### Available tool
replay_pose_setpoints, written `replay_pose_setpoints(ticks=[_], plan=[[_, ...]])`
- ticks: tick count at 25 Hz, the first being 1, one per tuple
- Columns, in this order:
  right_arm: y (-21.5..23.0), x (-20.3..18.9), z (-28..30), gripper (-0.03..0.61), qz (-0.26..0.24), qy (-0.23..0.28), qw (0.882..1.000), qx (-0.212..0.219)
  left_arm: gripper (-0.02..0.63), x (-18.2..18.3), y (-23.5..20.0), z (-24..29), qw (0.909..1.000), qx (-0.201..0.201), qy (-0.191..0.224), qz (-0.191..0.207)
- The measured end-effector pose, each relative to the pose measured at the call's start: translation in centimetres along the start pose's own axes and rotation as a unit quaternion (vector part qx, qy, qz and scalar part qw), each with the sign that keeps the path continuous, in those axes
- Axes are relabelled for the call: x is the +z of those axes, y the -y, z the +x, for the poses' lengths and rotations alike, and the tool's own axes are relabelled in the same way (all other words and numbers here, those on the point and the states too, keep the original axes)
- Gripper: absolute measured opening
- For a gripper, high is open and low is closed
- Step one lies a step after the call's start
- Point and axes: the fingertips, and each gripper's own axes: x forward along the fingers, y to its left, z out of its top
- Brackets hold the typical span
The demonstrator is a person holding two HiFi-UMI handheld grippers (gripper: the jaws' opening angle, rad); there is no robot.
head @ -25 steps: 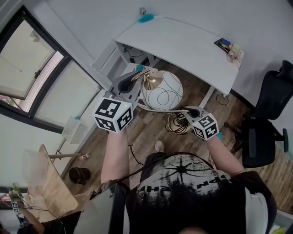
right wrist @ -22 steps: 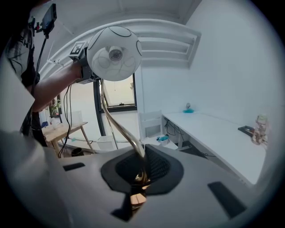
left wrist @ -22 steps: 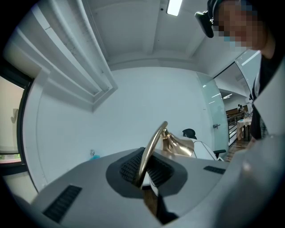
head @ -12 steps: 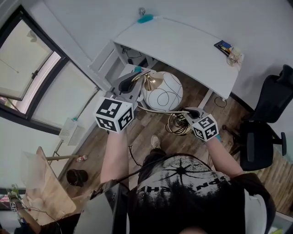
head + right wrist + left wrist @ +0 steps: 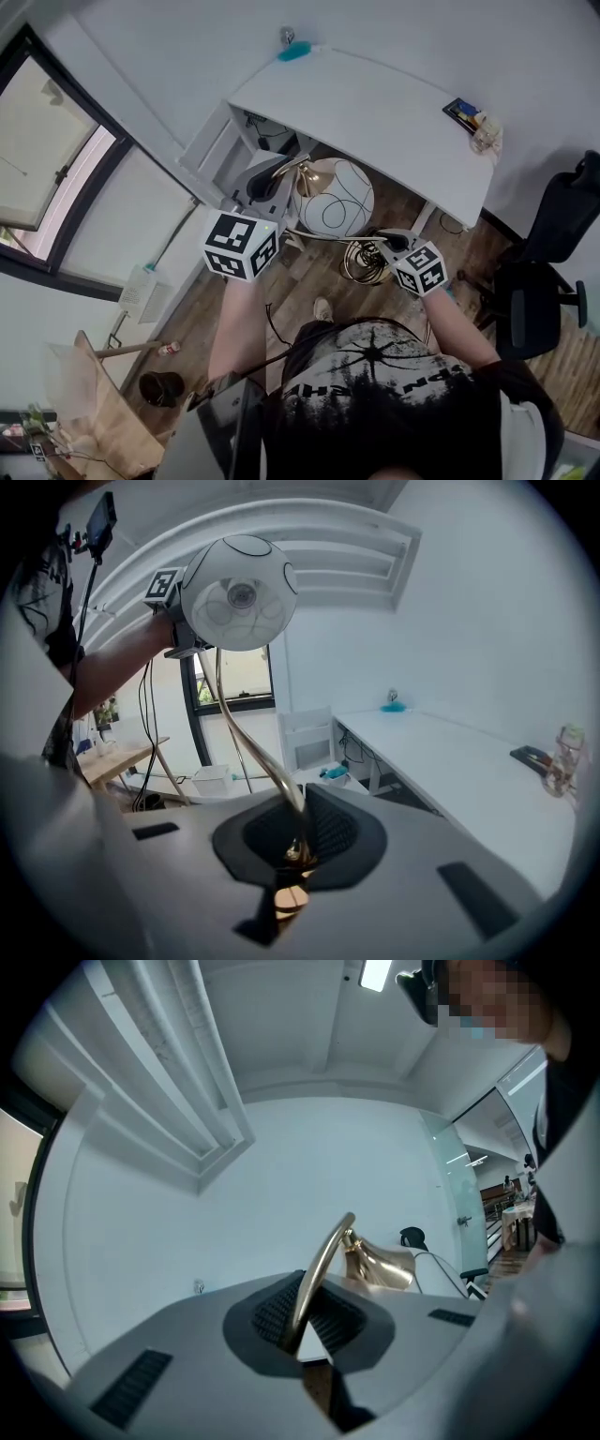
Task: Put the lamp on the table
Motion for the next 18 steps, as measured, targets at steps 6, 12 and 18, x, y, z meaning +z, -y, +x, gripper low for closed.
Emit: replay_pose_setpoints(ticks=[6, 12, 18], plan=[[1.7, 2.4, 4.7, 0.021, 0.006, -0.002, 1.000, -0.017, 0.017, -0.8, -5.4, 2.5, 0.9999, -0.014, 0.001, -0.004], [2.3, 4.3, 9.4, 0.021, 0.017, 0.003, 0.999, -0.032, 0.017, -1.5, -10.3, 4.2, 0.9994, -0.034, 0.004, 0.000], [3.4, 5.8, 12.8, 0.021, 0.020, 0.008, 0.998, -0.053, 0.016, -2.0, -13.8, 5.9, 0.9983, -0.056, 0.016, 0.005]])
